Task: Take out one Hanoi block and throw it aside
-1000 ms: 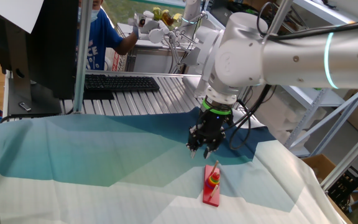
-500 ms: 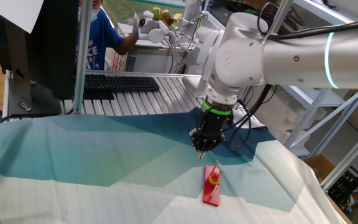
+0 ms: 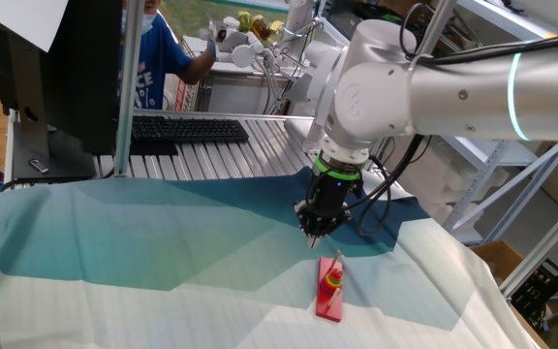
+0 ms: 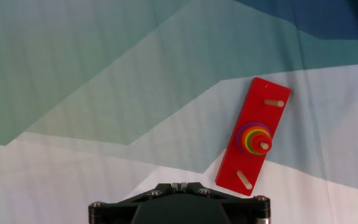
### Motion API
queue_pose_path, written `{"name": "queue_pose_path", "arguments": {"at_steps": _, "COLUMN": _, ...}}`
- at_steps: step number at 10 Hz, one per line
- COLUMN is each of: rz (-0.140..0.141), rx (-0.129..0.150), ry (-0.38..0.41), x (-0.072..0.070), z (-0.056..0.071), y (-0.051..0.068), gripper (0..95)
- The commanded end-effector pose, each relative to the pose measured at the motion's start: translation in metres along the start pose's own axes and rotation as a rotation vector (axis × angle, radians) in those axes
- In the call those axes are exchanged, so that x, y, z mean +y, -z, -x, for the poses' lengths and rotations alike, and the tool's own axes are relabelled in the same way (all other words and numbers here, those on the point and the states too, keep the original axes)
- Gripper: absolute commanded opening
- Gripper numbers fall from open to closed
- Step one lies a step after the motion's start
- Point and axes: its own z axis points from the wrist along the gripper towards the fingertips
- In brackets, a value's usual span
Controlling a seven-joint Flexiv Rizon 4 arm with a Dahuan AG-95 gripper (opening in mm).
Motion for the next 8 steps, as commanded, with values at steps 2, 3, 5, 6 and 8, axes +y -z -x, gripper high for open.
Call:
{"name": "queue_pose_path", "arguments": {"at_steps": 2, "rz": -0.004, "rx": -0.006, "ry": -0.006, "x": 0.000, "z": 0.004, "y": 0.002, "gripper": 0.0}}
{"name": "queue_pose_path", "arguments": {"at_steps": 3, "rz": -0.004, "rx": -0.007, "ry": -0.007, "x": 0.000, "z": 0.008, "y": 0.002, "gripper": 0.0}}
{"name": "queue_pose_path", "arguments": {"at_steps": 5, "rz": -0.009, "rx": -0.014, "ry": -0.004, "x": 0.000, "z": 0.015, "y": 0.002, "gripper": 0.0}}
{"name": "queue_pose_path", "arguments": {"at_steps": 6, "rz": -0.010, "rx": -0.020, "ry": 0.004, "x": -0.003, "z": 0.018, "y": 0.000, "gripper": 0.0}}
{"name": "queue_pose_path", "arguments": {"at_steps": 8, "rz": -0.008, "rx": -0.033, "ry": 0.021, "x": -0.009, "z": 0.023, "y": -0.005, "gripper": 0.0}}
